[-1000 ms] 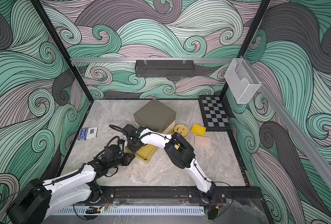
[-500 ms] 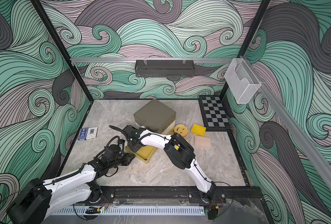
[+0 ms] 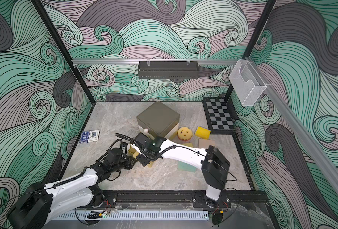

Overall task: Take the sponge out of the drawer
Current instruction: Pick up the sponge from the drawer, then place the sponge at the center of the board.

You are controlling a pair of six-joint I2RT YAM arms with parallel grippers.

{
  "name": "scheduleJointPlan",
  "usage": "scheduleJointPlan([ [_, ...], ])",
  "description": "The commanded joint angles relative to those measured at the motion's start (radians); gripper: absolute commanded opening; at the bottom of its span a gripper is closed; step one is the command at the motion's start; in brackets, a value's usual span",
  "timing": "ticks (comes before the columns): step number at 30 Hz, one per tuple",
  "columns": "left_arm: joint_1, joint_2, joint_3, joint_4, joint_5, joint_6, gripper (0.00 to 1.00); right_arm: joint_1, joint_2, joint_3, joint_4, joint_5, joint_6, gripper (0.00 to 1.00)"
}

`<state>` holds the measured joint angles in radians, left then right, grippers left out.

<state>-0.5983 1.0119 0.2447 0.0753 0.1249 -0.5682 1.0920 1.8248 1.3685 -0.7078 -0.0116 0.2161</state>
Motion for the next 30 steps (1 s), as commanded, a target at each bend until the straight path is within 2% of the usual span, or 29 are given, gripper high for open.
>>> scheduleJointPlan([
  [1, -0.008, 0.008, 0.04, 0.041, 0.022, 0.019, 0.18, 0.018, -0.111, -0.048, -0.015, -0.05, 0.078, 0.0],
  [3, -0.008, 0.006, 0.036, 0.043, 0.022, 0.019, 0.18, 0.028, -0.195, -0.103, -0.015, -0.049, 0.132, 0.0],
  [7, -0.008, -0.002, 0.031, 0.046, 0.019, 0.019, 0.18, 0.036, -0.387, -0.26, -0.007, 0.041, 0.276, 0.0],
  [10, -0.008, -0.001, 0.031, 0.049, 0.022, 0.019, 0.18, 0.012, -0.457, -0.379, -0.008, 0.057, 0.364, 0.0],
  [15, -0.008, 0.003, 0.036, 0.047, 0.025, 0.021, 0.18, -0.023, -0.391, -0.483, 0.059, 0.014, 0.418, 0.0],
  [23, -0.008, -0.056, 0.031, -0.005, 0.001, 0.019, 0.18, -0.094, -0.196, -0.501, 0.133, 0.011, 0.479, 0.0],
  [27, -0.008, -0.062, 0.031, -0.013, -0.003, 0.022, 0.18, -0.139, -0.195, -0.584, 0.142, 0.013, 0.563, 0.0],
  [30, -0.008, -0.047, 0.033, -0.004, -0.001, 0.022, 0.18, -0.17, -0.257, -0.664, 0.147, 0.03, 0.626, 0.0],
])
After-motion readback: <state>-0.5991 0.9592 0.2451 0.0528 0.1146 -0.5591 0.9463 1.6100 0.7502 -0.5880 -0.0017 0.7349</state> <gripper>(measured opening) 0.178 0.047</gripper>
